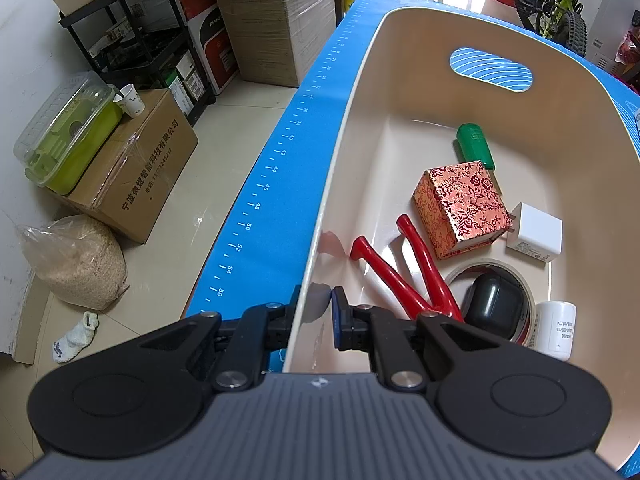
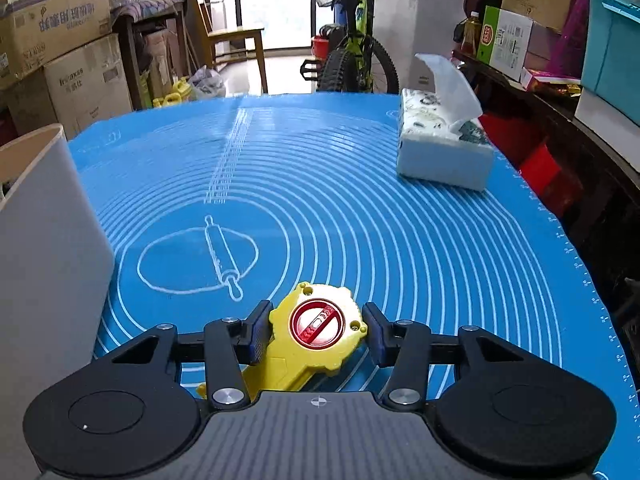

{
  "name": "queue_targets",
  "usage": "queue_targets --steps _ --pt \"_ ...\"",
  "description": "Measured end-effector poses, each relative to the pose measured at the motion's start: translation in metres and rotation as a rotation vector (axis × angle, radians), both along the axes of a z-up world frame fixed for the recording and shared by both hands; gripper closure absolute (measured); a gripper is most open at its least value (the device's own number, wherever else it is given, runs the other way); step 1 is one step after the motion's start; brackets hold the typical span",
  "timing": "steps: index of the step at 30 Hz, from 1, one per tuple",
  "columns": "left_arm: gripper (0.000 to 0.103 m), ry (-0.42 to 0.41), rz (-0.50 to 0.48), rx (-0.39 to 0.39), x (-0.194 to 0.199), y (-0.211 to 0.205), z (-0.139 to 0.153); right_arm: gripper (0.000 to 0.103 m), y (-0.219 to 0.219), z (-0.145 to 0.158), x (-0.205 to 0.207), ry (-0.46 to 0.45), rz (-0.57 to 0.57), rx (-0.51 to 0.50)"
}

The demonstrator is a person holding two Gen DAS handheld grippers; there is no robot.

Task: Organize rigid objects
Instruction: 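Move the right tool to the yellow toy key and grasp its red knob, then carry the yellow toy key into the basket and open the right gripper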

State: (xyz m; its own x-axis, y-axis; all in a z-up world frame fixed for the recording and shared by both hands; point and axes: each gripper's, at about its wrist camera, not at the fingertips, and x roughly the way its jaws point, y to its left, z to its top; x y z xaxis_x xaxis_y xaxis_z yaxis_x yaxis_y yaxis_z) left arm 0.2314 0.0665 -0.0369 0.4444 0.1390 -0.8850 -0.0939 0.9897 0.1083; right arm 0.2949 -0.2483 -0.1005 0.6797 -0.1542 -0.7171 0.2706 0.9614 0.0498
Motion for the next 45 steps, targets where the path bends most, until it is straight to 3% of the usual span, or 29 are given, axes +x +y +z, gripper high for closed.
queue_targets --steps 16,29,37,45 --pt "0.088 0.001 0.000 -0.002 0.000 -0.001 0.000 0.050 0.016 0.069 -0.031 -0.304 0.019 -0.080" --pt "0.088 0.000 0.002 -0.005 0.000 -0.001 0.001 0.050 0.035 0.137 -0.063 -0.523 0.099 -0.005" --pt "0.088 0.000 -0.001 -0.002 0.000 -0.001 0.001 0.050 0.089 0.152 -0.072 -0.554 0.279 0.037" --pt "0.089 0.000 -0.001 -0.007 -0.001 -0.002 0.002 0.050 0.151 0.135 -0.071 -0.447 0.473 0.018"
